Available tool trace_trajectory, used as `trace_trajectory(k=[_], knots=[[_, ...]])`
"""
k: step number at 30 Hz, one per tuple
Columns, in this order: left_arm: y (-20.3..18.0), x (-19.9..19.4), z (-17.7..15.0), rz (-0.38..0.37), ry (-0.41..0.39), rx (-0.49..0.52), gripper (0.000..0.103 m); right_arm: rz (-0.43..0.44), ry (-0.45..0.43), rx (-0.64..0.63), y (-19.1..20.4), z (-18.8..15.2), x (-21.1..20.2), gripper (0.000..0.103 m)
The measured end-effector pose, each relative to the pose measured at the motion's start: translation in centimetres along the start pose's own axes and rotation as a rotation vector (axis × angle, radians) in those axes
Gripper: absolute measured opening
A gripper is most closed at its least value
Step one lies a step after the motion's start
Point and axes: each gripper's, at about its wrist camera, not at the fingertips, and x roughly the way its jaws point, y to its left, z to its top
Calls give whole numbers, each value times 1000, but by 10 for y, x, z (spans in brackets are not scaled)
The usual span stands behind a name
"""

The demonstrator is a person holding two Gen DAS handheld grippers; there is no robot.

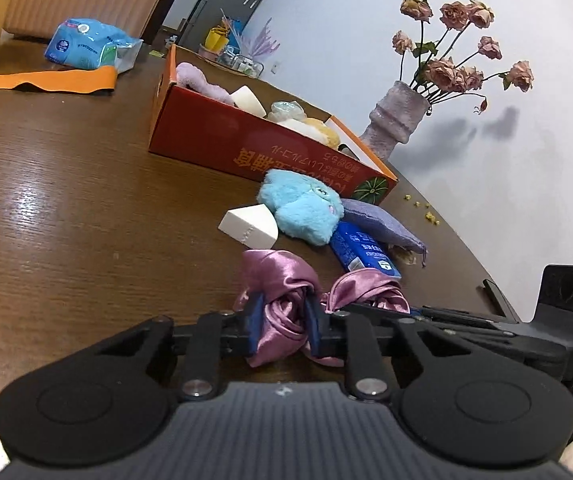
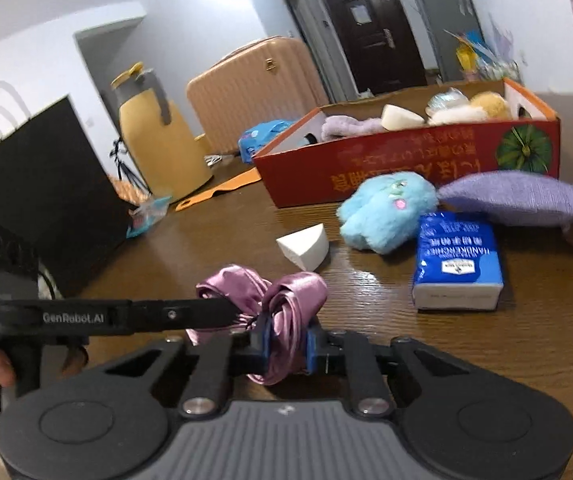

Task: Organize soft objects
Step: 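Carry the pink satin bow over the box and lower it inside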

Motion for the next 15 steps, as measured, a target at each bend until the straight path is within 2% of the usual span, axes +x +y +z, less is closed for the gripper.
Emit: trace_trajectory(k=[3,6,11,15], knots=[[-4,-5,5,-12,-5,-8,20,0,0,-23,4,3,-5,14],[-13,-13,27,-57,-45,3,20,-1,-60,-75,10,22,-23,14],[-29,-1,108,-103,-112,96,20,12,-149,-166,3,97,-30,14],[-20,37,173,-62,-104,128,20,11,-124,-165,-24,168,7,14]])
